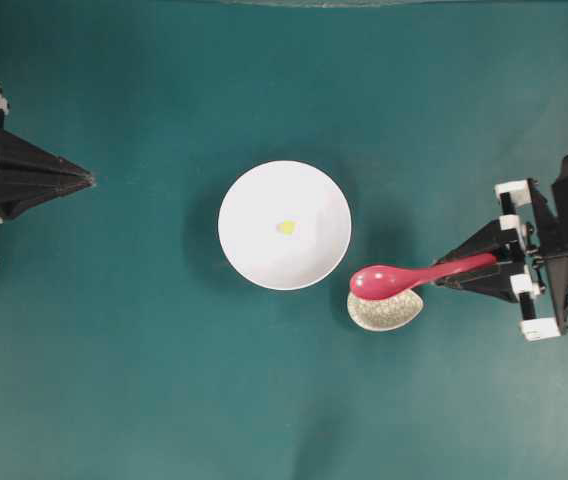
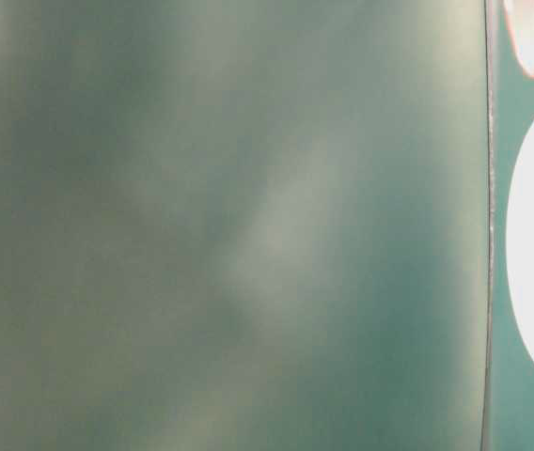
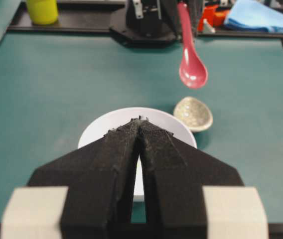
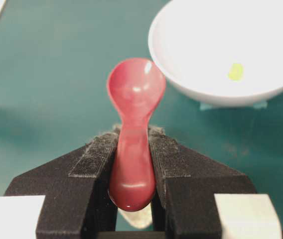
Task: Scoop the yellow hexagonal prism block from the bowl with a spoon using the right arm.
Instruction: 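Carry the spoon left and lower its bowl into the white bowl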
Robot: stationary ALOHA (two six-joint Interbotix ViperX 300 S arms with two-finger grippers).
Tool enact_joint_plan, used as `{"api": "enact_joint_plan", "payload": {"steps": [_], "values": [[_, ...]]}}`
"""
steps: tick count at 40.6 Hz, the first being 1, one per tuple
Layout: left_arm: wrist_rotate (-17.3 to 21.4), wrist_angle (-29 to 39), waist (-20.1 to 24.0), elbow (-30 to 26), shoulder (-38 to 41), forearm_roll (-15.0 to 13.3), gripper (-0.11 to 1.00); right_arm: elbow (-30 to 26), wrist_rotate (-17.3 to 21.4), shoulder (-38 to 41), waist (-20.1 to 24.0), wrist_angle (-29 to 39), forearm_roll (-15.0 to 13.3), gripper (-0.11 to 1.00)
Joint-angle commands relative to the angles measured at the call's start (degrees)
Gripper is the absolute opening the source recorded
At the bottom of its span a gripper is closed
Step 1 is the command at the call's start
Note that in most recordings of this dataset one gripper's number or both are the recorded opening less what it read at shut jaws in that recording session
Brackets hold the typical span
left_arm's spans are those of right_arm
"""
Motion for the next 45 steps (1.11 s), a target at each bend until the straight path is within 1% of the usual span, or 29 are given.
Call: {"api": "enact_joint_plan", "payload": {"steps": [1, 8, 17, 31, 45], "values": [[-0.09, -0.26, 0.09, -1.49, 0.26, 0.18, 0.01, -0.53, -0.35, -1.32, 0.0, -0.26, -0.18, 0.23], [-0.09, -0.35, 0.09, -1.49, 0.26, 0.18, 0.01, -1.58, -2.11, -1.93, -0.97, -0.26, -0.26, 0.23], [-0.09, -0.35, 0.09, -1.49, 0.26, 0.18, 0.01, -4.22, -4.31, -1.93, -3.78, 1.93, -0.26, 0.24], [-0.35, -0.35, 0.09, -1.49, 0.35, 0.18, 0.01, -8.44, -4.66, -1.41, -8.17, 7.82, -0.62, 0.24], [-0.35, -0.26, 0.09, -1.49, 0.35, 0.18, 0.01, -11.6, -4.75, 1.58, -11.95, 9.4, -1.85, 0.24]]}}
